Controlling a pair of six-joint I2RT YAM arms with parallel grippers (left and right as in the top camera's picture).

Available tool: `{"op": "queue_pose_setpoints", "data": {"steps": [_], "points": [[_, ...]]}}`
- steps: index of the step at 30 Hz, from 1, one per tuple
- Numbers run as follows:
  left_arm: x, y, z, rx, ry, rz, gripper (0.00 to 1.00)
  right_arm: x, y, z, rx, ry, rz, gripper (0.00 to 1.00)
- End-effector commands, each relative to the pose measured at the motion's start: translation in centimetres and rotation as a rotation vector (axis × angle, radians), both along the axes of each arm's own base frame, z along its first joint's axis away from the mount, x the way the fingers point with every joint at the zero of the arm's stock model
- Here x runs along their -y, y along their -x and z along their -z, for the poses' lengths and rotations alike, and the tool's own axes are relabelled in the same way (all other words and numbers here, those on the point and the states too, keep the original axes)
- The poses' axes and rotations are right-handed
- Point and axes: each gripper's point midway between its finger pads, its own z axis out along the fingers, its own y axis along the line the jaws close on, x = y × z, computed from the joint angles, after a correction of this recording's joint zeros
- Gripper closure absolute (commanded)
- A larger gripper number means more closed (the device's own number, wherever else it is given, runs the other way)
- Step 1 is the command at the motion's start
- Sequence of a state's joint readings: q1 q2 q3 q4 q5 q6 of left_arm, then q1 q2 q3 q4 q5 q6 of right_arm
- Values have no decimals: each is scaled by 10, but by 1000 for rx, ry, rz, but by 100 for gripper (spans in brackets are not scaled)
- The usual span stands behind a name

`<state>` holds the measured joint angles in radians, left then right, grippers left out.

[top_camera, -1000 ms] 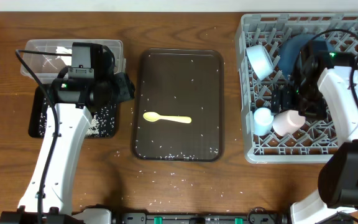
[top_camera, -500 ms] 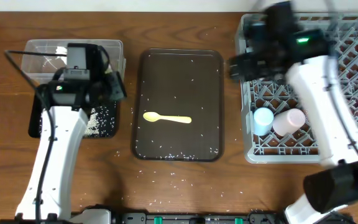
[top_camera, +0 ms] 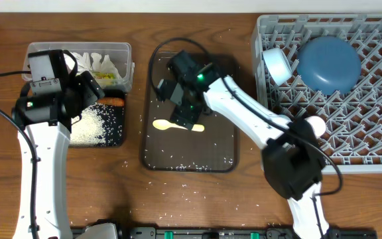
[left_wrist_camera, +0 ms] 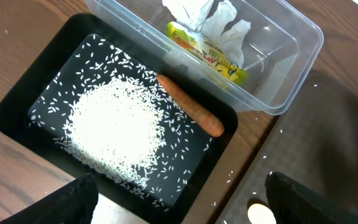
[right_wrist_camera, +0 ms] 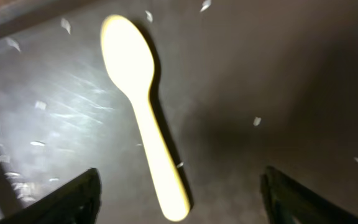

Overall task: Sort waste into correct bins and load items into the dishwasher rack
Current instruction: 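Reach right gripper to brown tray and grasp yellow spoon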

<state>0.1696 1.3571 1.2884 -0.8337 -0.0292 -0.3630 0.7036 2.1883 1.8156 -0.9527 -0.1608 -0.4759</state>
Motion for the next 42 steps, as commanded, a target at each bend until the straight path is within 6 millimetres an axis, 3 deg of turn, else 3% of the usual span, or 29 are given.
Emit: {"op": "queue_pose_setpoints", "data": {"steps": [1, 7, 13, 14, 15, 17, 18, 23, 26, 29, 36, 42], "points": [[-4, 3, 2, -8, -10, -18, 11, -6, 5, 19, -11, 3, -122, 26], [-4, 3, 2, -8, -10, -18, 11, -12, 5, 51, -51, -3, -130, 28], [-4, 3, 2, -8, -10, -18, 10, -27, 17, 55, -113, -78, -155, 33], [-4, 3, 2, -8, -10, -18, 3, -27, 18, 56, -117, -76, -157, 35], [-4, 3, 2, -8, -10, -18, 3, -28, 20, 58, -119, -74, -159, 38], [-4, 3, 2, -8, -10, -18, 3, -29, 22, 62, -126, -69, -163, 49], [-4, 3, 2, -8, -10, -18, 2, -30, 23, 66, -134, -66, -152, 60], [-4, 3, 2, -8, -10, -18, 2, -28, 23, 73, -156, -48, -91, 78], [-4, 3, 2, -8, -10, -18, 2, -26, 22, 74, -157, -39, -65, 97], [-4, 3, 2, -8, -10, -18, 2, -24, 23, 74, -167, -28, -37, 99], [-4, 3, 2, -8, -10, -18, 2, -19, 23, 60, -201, -5, 15, 99], [-4, 3, 2, -8, -10, -18, 2, -17, 0, 7, -208, -27, 140, 99]]}}
